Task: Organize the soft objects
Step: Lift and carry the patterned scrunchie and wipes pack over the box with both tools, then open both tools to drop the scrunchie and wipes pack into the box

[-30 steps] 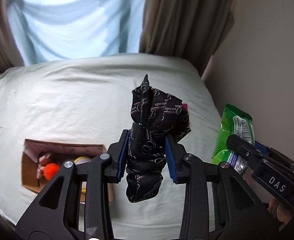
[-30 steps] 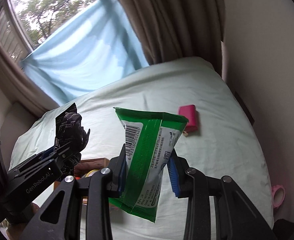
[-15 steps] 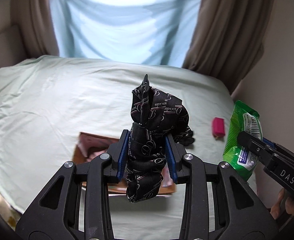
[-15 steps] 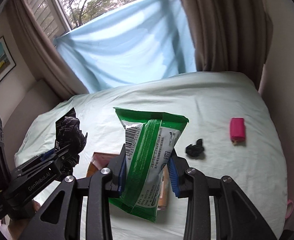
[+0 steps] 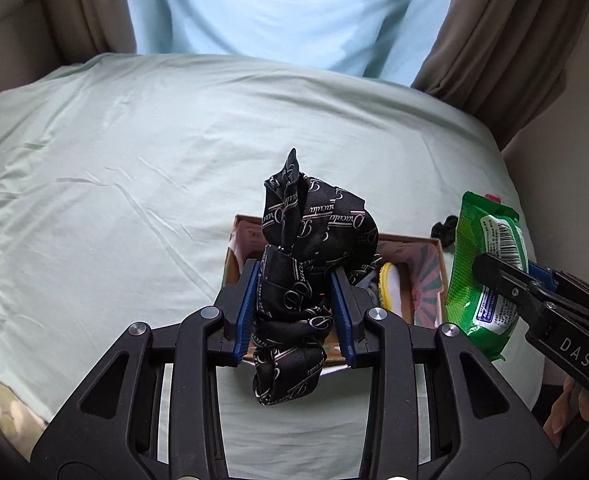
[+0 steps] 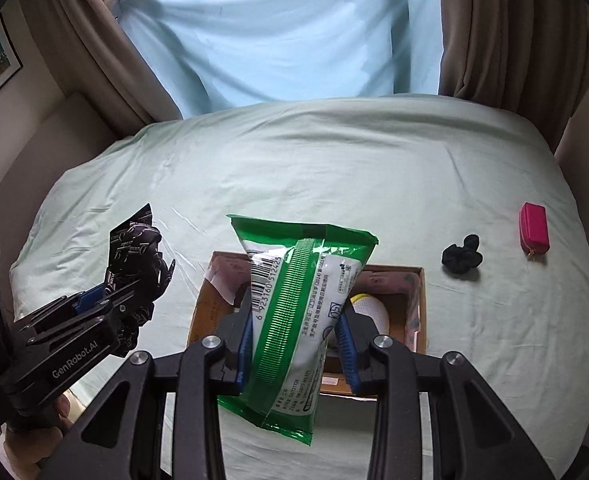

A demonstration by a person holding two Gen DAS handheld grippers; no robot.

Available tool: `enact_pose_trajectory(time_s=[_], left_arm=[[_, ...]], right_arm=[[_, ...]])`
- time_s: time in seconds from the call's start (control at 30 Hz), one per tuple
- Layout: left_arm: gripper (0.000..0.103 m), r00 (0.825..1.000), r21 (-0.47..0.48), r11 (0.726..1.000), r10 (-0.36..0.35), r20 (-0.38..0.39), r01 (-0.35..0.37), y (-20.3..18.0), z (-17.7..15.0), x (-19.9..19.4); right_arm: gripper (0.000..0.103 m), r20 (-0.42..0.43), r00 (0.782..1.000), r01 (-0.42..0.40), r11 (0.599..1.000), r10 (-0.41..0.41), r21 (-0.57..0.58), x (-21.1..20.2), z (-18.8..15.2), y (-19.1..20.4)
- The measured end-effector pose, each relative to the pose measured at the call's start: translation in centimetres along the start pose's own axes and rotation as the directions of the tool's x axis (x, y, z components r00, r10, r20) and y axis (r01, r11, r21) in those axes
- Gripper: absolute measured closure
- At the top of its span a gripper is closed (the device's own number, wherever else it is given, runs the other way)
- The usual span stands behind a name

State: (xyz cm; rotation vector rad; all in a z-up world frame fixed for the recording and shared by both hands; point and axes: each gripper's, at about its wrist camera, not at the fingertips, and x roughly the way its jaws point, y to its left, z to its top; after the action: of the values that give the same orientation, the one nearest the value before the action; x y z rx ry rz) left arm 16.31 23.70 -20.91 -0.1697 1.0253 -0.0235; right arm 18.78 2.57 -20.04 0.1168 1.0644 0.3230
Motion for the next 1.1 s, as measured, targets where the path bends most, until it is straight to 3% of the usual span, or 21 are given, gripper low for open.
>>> enact_pose_trajectory(time_s=[0.33, 0.67, 0.93, 0.97, 1.0, 1.03, 1.1], left_arm=[[0.072, 0.988, 0.034, 0.999, 0.016, -0.154, -0.011, 2.6, -1.9, 8.4], [0.072, 0.958, 0.069, 0.996, 0.067, -0.280, -0.050, 2.7, -2.9, 15.6], [0.071, 0.938, 0.121, 0.991, 0.087, -0.337, -0.048, 1.4, -3.6, 17.8], [0.067, 0.939, 0.113, 0.993, 0.066, -0.337, -0.029, 1.4, -3.6, 17.8], [0.049, 0.942, 0.111, 0.994, 0.046, -0.334, -0.009, 1.3, -3.5, 17.8], [0.018, 0.939, 0.123, 0.992, 0.051, -0.339, -0.009, 1.3, -3.4, 18.0], [0.009, 0.932, 0.184, 0.981, 0.120, -0.343, -0.058, 0.6, -3.5, 18.1]], right_arm=[[0.070, -0.180, 0.981, 0.057, 0.997, -0.066, -0.058, 8.8, -0.7, 1.7], [0.070, -0.290, 0.956, 0.014, 0.998, -0.030, -0.059, 15.7, 0.1, 0.5], [0.070, -0.365, 0.931, -0.023, 0.998, 0.000, -0.058, 18.6, 0.2, 0.0], [0.070, -0.374, 0.927, -0.023, 0.998, -0.001, -0.060, 18.9, 0.3, -0.1], [0.070, -0.380, 0.925, -0.020, 0.998, -0.006, -0.066, 19.1, 0.3, 0.0], [0.070, -0.389, 0.921, -0.020, 0.997, -0.010, -0.072, 19.4, 0.4, 0.0], [0.063, -0.434, 0.901, -0.025, 0.998, -0.005, -0.063, 20.5, 0.5, -0.1]])
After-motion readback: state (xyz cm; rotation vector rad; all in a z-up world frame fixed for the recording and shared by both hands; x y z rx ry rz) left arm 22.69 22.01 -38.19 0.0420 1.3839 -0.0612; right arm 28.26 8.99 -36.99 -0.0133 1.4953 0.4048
